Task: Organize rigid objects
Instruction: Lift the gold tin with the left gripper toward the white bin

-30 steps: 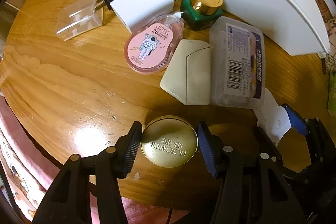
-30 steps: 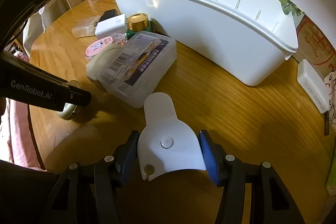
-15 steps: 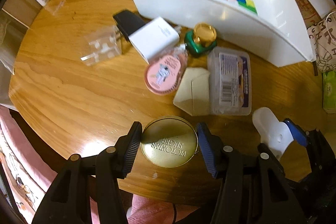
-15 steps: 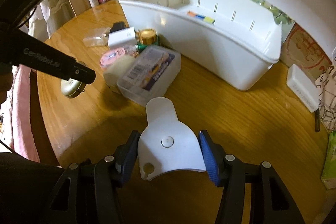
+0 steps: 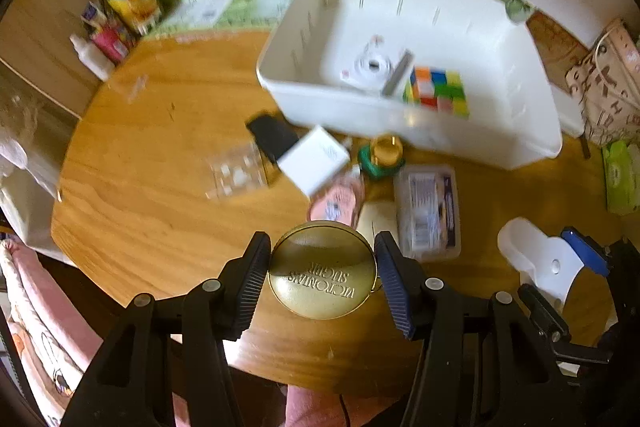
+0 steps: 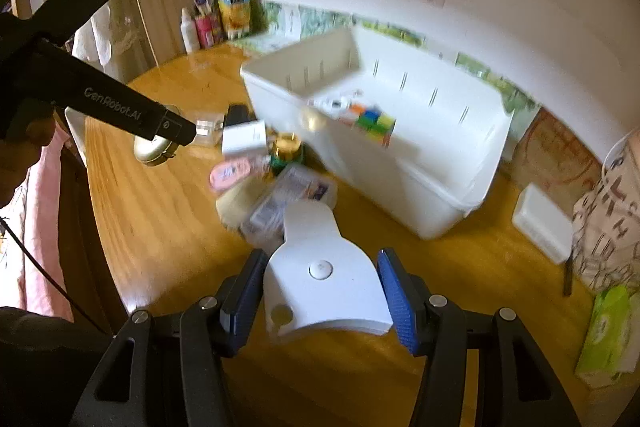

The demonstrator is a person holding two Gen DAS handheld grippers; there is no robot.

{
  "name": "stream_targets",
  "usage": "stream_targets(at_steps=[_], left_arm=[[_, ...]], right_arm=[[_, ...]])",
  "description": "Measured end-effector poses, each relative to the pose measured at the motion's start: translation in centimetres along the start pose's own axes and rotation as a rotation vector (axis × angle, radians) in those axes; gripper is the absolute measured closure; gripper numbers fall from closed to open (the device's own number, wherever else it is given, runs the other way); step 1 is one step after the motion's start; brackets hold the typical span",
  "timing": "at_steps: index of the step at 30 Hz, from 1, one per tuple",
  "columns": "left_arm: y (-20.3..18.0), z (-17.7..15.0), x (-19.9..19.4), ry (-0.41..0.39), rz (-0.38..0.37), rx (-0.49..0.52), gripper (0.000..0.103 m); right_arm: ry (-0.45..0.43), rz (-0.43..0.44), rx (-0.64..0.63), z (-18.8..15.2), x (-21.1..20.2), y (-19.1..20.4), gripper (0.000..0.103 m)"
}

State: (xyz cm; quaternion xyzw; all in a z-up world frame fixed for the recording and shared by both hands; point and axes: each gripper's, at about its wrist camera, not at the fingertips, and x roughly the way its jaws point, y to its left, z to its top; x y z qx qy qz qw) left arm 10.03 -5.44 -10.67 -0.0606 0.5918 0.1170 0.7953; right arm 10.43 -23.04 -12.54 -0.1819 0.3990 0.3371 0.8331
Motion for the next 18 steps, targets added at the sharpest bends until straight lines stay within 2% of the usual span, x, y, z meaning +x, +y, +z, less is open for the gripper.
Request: stream_targets(at_steps=[3, 4, 5, 12, 18], left_arm=[[0.2, 1.0, -1.4, -0.054, 0.007, 0.009, 0.045], [0.1, 1.4, -1.9, -0.076, 0.009, 0.016, 0.045], [0.1, 1.9, -2.1, -0.094, 0.007, 0.019, 0.045], [-0.6, 4.2, -4.5, -0.209, -0.035, 0.025, 0.045], [-0.8, 4.5, -5.1, -0.222, -0.055, 0.023, 0.045]], right_arm=[[-0.028, -0.004, -0.022, 0.9, -0.6, -0.2, 0.047], [-0.04, -0.001, -0.028, 1.2, -0.8, -0.3, 0.08], [-0.049, 0.014, -0.029, 1.6, -0.9, -0.5, 0.099], [-0.094, -0.026, -0.015, 3.6, -0.9, -1.8, 0.098], [-0.048, -0.012, 0.06, 3.3, -0.4, -3.2, 0.098]])
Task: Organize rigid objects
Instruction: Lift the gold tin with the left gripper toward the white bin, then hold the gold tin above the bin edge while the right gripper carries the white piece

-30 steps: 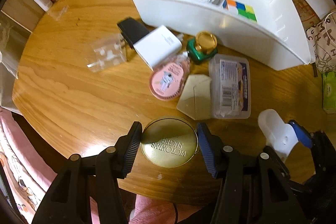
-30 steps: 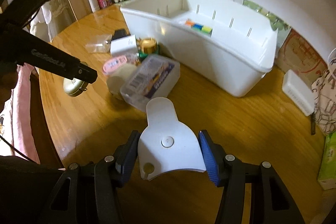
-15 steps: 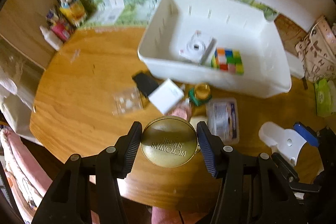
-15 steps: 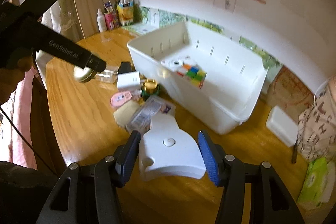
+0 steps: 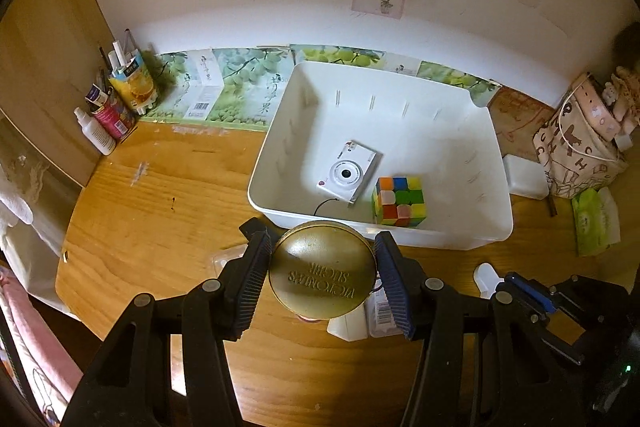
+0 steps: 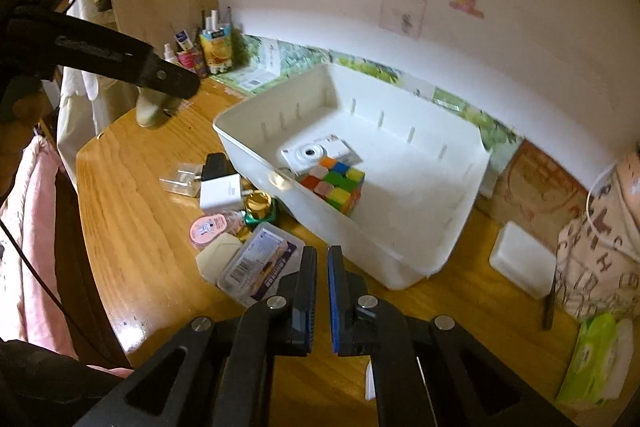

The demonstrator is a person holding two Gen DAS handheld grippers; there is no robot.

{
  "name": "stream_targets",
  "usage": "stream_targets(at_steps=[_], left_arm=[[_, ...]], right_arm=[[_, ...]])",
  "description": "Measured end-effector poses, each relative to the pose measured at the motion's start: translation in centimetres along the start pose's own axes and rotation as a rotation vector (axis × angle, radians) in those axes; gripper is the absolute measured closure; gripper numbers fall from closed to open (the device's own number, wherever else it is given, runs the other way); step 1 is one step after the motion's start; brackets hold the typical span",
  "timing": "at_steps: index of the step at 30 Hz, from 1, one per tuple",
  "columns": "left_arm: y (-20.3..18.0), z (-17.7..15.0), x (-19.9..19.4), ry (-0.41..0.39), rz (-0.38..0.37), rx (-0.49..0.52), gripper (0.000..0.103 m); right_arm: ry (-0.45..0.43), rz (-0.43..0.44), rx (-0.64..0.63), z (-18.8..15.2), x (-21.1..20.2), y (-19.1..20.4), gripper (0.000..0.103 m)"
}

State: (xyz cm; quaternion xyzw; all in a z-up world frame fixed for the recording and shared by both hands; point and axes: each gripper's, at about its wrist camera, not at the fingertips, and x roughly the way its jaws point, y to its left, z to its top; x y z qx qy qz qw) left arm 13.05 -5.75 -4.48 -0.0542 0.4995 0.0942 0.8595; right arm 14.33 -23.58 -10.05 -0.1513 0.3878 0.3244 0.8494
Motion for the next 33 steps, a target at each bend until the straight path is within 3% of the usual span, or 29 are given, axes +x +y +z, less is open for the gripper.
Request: stream_targets(at_steps=[6, 11, 13, 17, 26, 33], left_arm=[[0.0, 0.1, -0.1, -0.002, -0.006, -0.002, 0.045], [0.0, 0.1, -0.1, -0.004, -0.002, -0.004, 0.045], [0.1, 0.2, 0.0, -0.001, -0.001, -0.008, 0.045], [0.1, 0.3, 0.0, -0.001, 0.002, -0.008, 0.045], [0.1, 0.2, 0.5, 0.016, 0.006, -0.011, 0.045], [-0.4, 0.0, 1.4, 0.045, -0.001, -0.012, 0.045]], right_arm=[[0.055, -0.012, 0.117, -0.9, 0.6, -1.7, 0.092], [0.106, -0.031, 0.238, -1.9, 1.3, -3.7, 0.066], [0.128, -0.033, 0.273, -2.3, 1.5, -4.3, 0.062], [0.174, -0.024, 0.358, -3.2, 2.1, -5.6, 0.043], [0.332, 0.006, 0.57, -5.7, 4.9, -8.5, 0.036], [0.434, -0.035, 0.623, -7.0, 6.9, -9.5, 0.033]])
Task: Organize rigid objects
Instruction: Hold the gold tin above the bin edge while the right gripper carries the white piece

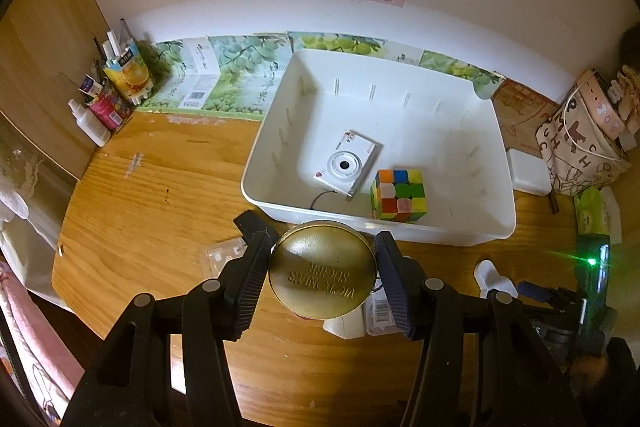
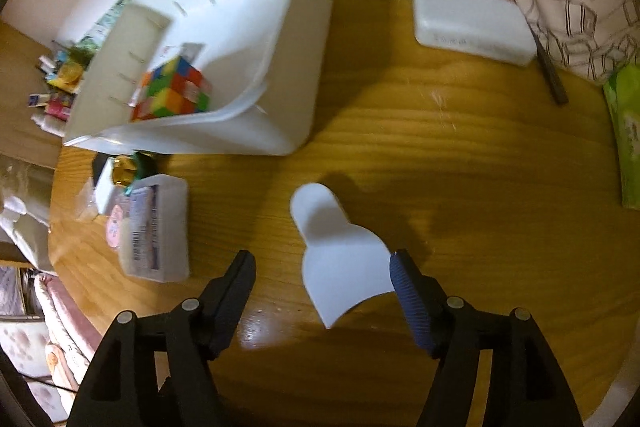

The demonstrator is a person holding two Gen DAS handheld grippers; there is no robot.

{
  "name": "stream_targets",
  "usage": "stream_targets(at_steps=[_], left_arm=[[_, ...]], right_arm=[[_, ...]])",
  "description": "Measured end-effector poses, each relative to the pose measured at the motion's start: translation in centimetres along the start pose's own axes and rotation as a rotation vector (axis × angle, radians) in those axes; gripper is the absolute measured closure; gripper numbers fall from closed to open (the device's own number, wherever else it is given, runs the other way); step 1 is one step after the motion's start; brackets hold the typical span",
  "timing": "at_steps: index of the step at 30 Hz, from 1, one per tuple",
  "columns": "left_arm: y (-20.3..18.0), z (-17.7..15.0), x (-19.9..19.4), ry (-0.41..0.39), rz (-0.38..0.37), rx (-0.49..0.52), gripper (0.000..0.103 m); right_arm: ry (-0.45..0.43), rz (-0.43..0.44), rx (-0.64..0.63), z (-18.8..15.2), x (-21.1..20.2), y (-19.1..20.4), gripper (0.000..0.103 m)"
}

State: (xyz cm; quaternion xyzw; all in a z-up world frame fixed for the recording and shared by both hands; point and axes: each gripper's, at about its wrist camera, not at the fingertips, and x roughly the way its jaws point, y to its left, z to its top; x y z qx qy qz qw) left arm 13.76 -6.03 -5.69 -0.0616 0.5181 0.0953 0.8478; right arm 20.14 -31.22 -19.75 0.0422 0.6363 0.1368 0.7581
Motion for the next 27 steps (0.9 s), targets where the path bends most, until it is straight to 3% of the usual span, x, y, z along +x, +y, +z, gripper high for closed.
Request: stream_targets(at_steps=[12, 21, 25, 27], left_arm=[[-1.1, 0.0, 1.2, 0.04, -0.008, 0.025, 0.045], [-1.5, 0.4, 1.5, 0.051, -0.007, 0.037, 0.045], [-1.7, 0.5, 1.5, 0.048, -0.011, 0.041, 0.045], [-1.7, 0.5, 1.5, 0.048, -0.01, 0.042, 0.045]], right_arm=[[0.098, -0.048, 0.051, 0.2, 2.4, -1.1, 0.032], [0.109, -0.084, 0.04, 0.3, 2.9, -1.5, 0.032], [0.104, -0.104, 0.003, 1.0, 2.9, -1.4, 0.043], [0.11, -0.122, -0.014, 1.1, 3.1, -1.2, 0.044]])
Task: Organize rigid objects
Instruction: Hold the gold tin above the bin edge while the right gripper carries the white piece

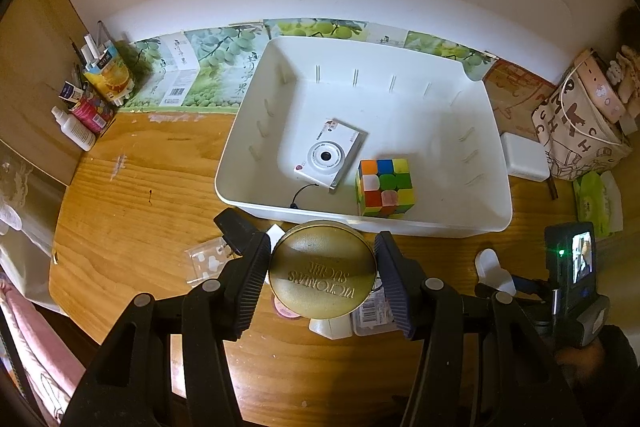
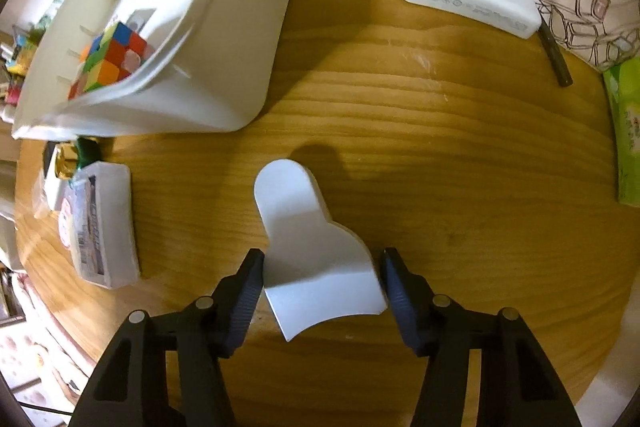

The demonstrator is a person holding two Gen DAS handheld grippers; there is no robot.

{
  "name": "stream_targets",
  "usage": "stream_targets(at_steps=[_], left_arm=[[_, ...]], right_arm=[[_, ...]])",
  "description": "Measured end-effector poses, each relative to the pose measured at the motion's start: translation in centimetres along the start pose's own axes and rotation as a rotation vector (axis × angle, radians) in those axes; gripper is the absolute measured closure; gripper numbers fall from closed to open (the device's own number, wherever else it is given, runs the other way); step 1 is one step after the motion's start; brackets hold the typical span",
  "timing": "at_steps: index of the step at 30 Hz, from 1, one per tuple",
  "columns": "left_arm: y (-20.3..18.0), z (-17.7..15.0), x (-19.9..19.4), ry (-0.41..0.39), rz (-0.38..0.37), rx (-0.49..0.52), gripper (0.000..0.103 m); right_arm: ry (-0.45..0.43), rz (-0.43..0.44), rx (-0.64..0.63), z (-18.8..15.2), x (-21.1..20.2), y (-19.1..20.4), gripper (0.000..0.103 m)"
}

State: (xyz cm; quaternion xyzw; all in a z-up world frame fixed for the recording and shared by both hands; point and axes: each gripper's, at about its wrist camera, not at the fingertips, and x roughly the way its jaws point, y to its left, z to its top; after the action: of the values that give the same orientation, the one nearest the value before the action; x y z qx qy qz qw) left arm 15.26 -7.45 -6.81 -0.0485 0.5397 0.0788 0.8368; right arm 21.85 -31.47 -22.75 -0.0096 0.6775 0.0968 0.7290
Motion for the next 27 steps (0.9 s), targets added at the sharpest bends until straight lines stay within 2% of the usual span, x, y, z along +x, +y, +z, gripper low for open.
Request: stream_targets(at_steps=[10, 15, 27], left_arm=[[0.1, -0.1, -0.2, 0.005, 0.003, -0.008, 0.045], [0.2, -0.3, -0.4, 0.007, -0.005, 0.0, 0.045], [-0.6, 1.6, -0.2, 0.014, -0.05, 0.102, 0.045]], right_arm=[[0.015, 0.044, 0.017, -0.1, 0.0, -0.7, 0.044], [0.005, 0.05, 0.037, -1.3, -0.8, -1.9, 0.044], [-0.079, 0.015, 0.123, -3.1, -6.0, -3.3, 0.044]])
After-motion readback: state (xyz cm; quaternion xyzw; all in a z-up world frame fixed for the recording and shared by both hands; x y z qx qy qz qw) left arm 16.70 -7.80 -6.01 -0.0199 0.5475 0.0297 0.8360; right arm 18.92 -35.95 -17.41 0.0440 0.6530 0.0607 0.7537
